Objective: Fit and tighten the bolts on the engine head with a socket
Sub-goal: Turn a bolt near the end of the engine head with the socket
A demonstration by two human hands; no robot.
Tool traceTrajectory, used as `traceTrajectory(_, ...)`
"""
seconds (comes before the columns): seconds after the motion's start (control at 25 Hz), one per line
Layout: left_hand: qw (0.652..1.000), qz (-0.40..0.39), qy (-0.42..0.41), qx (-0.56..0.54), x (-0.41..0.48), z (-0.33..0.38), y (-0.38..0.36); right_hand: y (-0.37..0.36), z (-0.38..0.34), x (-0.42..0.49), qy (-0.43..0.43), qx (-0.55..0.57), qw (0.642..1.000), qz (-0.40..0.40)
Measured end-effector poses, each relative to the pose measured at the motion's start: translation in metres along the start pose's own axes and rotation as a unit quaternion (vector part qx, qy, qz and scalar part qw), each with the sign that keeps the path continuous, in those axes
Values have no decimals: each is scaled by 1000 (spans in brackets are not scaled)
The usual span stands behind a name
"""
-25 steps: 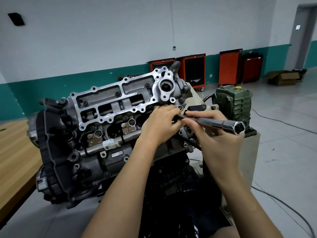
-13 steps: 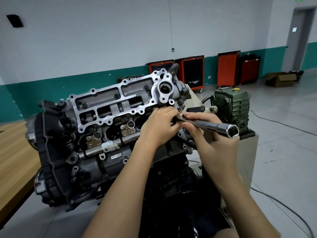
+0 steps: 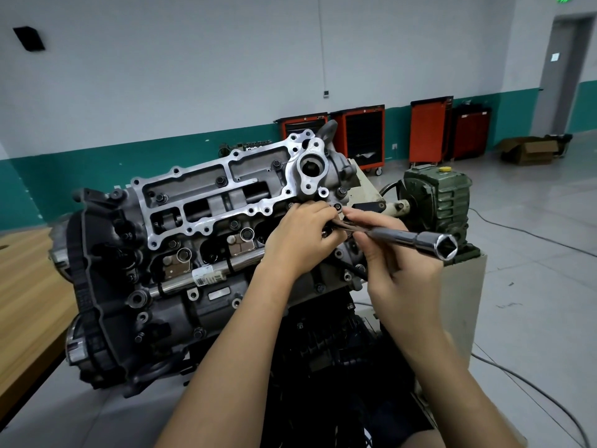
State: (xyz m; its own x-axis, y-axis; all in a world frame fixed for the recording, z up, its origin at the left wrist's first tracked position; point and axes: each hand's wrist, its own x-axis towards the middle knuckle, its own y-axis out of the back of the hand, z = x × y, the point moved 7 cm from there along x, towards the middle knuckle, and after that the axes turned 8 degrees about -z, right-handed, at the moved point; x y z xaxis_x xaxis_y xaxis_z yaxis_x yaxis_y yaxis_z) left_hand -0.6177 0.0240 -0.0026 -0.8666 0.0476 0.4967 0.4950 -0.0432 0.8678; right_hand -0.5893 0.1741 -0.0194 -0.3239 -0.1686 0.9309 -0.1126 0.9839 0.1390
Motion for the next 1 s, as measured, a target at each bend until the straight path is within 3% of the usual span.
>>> traceTrajectory(0.2,1000,0,1,-3,0,1,1,12,7,4,-36,45,997,50)
traceTrajectory(0.4,1000,-1,3,-1,0,0,1,-2,4,-1,-17,25,999,-12)
traceTrajectory(0.52,1000,-1,4,-1,0,0,1,4,5,4,-12,12,1000,16)
traceTrajectory(0.68,1000,-4,-4,2,0,1,1,7,11,1,-75,81,993,42)
traceTrajectory(0.84,1000,1,0,2,0,0,1,-2,4,0,-21,10,1000,-2)
traceTrajectory(1.0,1000,-1,2,-5,-1,1,2,8,7,5,-29,25,998,48)
